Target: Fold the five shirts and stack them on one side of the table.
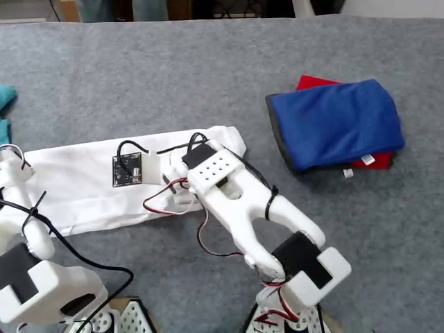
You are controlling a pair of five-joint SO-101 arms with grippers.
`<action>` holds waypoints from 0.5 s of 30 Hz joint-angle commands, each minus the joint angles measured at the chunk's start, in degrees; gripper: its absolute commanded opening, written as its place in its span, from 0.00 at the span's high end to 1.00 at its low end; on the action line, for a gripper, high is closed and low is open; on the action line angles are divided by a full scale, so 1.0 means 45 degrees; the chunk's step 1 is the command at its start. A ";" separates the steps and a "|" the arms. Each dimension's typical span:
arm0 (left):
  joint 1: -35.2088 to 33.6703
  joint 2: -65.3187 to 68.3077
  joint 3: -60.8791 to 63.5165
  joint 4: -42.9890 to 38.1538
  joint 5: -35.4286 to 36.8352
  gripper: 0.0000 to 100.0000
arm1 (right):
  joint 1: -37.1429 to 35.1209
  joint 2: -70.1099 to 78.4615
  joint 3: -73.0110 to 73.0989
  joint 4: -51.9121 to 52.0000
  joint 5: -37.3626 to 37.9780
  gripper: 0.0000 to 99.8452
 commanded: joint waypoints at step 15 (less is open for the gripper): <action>0.0088 -0.0430 -0.0186 -0.0020 0.0039 0.97 | 0.0684 0.0029 -0.1338 -0.1211 -0.0098 0.66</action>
